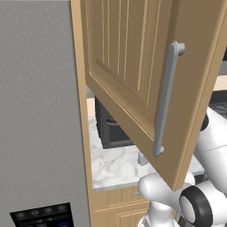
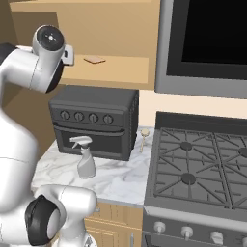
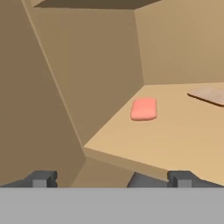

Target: Pick the bar soap and spray from the cabinet and place them on the counter.

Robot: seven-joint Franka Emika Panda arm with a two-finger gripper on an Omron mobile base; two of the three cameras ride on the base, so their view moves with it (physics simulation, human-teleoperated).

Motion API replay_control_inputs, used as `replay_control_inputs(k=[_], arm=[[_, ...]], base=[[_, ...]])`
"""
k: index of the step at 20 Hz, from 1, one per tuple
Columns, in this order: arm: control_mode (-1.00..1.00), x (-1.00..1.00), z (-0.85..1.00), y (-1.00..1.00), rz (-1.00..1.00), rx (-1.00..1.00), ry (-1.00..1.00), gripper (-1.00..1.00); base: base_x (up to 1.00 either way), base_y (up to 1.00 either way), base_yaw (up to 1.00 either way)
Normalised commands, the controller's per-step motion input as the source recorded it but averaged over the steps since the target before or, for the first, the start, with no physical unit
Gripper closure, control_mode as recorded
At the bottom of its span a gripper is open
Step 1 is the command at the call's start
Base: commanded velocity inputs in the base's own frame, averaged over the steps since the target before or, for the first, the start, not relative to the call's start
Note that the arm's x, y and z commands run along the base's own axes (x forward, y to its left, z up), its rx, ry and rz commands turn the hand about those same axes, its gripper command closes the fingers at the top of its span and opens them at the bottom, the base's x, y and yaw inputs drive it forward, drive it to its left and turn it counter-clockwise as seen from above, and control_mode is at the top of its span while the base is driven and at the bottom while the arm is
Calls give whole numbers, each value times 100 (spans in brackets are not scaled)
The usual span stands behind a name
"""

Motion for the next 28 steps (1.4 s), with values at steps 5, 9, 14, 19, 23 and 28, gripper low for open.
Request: replay_control_inputs(k=[5,9,14,19,23,28], arm=[[-100,29,-1,6,0,-2,0,-100],[-100,31,0,0,0,-1,0,-100],[-100,26,0,1,0,-1,0,-100],[-100,21,0,4,0,-1,0,-100],[-100,14,0,6,0,-2,0,-100],[-100,10,0,5,0,-1,0,-100]], base=[[0,0,0],[0,0,0],[0,0,0],[0,0,0],[0,0,0],[0,0,0]])
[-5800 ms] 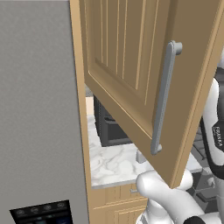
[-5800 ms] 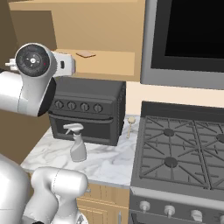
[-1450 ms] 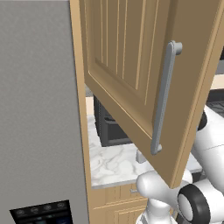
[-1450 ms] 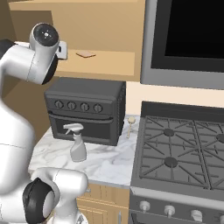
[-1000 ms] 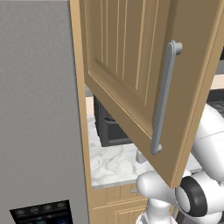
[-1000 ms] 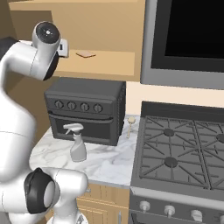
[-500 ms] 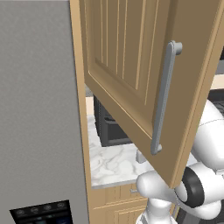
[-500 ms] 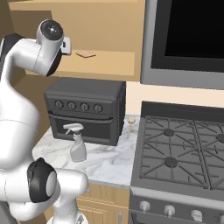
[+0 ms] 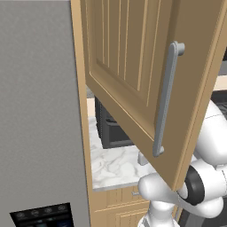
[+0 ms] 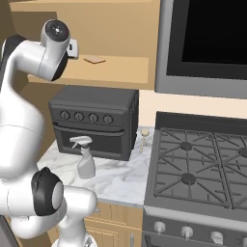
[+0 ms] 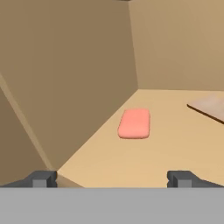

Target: Pick the bar soap and spray from the cabinet and place them on the counter.

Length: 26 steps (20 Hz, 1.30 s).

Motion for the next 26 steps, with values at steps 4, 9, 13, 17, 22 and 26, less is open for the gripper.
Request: replay_control_inputs(k=[4,9,13,17,22,26], arm=[[-100,9,-3,4,0,-1,0,-100],[-100,8,-6,0,0,-1,0,-100],[-100,2,-8,1,0,-1,0,-100],[-100,5,-4,6,0,0,0,-100],[-100,9,-6,9,0,0,0,-100],[-100,12,-6,4,0,0,1,-100]], base=[[0,0,0],[0,0,0],[0,0,0],[0,0,0],[0,0,0],[0,0,0]])
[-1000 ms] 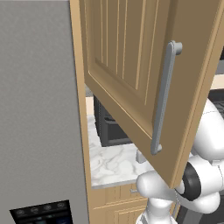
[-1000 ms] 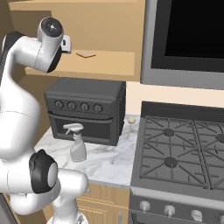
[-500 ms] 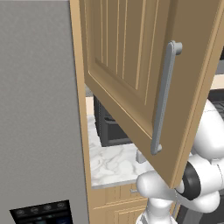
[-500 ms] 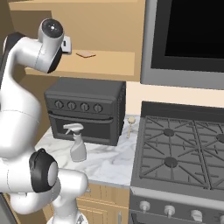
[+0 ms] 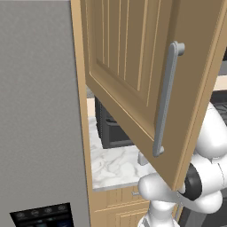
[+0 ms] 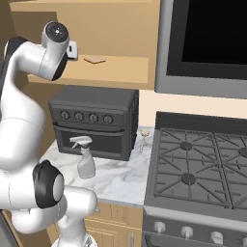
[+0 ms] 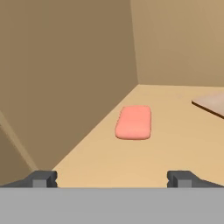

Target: Pick the bar soap and spray from the cabinet and place them on the counter.

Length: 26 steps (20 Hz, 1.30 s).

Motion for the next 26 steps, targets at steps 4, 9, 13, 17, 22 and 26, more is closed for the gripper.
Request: replay_control_inputs(k=[4,9,13,17,22,26], arm=[[-100,15,-12,0,0,0,3,-100],[-100,18,-12,3,0,0,3,-100],[-100,22,-7,7,0,0,3,-100],[-100,26,0,14,0,0,3,-100],[-100,26,0,13,0,0,3,-100],[-100,23,0,3,0,0,1,-100]], base=[[0,0,0],[0,0,0],[0,0,0],[0,0,0],[0,0,0],[0,0,0]])
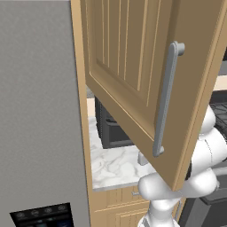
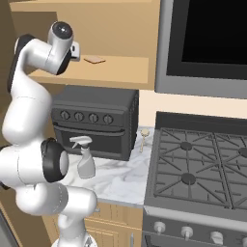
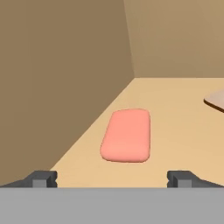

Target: Pick the bar soap and spray from the cabinet and place them on the counter.

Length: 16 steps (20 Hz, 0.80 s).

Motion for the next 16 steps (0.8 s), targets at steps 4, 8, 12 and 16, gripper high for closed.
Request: replay_control_inputs(k=[4,8,12,16], arm=[[-100,22,-2,2,0,0,1,-100],[-100,18,-4,7,0,0,1,-100],[-100,12,-4,9,0,-1,0,-100],[-100,10,-3,7,0,-1,0,-100]], base=[[0,0,0],[0,0,0],[0,0,0],[0,0,0]])
